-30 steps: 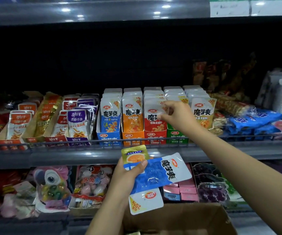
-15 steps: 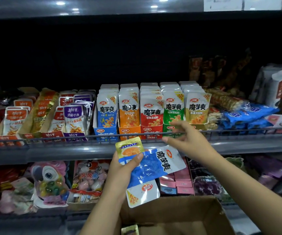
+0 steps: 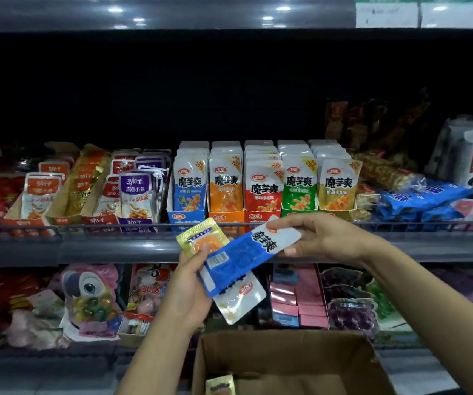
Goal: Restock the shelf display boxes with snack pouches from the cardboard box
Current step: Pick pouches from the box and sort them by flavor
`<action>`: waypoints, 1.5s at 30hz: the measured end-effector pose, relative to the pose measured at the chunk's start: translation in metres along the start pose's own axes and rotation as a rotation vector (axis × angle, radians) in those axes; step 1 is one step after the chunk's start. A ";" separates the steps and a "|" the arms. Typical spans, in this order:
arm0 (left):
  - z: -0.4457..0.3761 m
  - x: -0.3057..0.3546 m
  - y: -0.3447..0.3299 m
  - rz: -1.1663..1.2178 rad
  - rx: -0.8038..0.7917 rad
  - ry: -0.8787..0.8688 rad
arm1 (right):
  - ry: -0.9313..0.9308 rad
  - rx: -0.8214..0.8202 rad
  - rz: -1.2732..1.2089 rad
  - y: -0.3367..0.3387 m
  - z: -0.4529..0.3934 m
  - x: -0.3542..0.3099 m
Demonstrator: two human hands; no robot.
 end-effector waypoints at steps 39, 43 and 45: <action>-0.004 0.058 0.018 -0.092 0.266 -0.274 | 0.065 0.661 0.601 -0.004 -0.196 -0.118; -0.007 0.058 0.021 -0.086 0.311 -0.275 | 0.002 0.514 0.866 -0.022 -0.200 -0.107; -0.007 0.058 0.022 -0.086 0.317 -0.282 | -0.003 0.513 0.998 -0.027 -0.200 -0.102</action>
Point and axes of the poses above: each hand's wrist, its own z-axis away from the middle knuckle, its own y-axis out of the back of the hand, x = y × z, the point moved 1 cm from there along -z, towards the middle knuckle, and after that the axes turned 15 degrees about z, right-handed, at the moved point
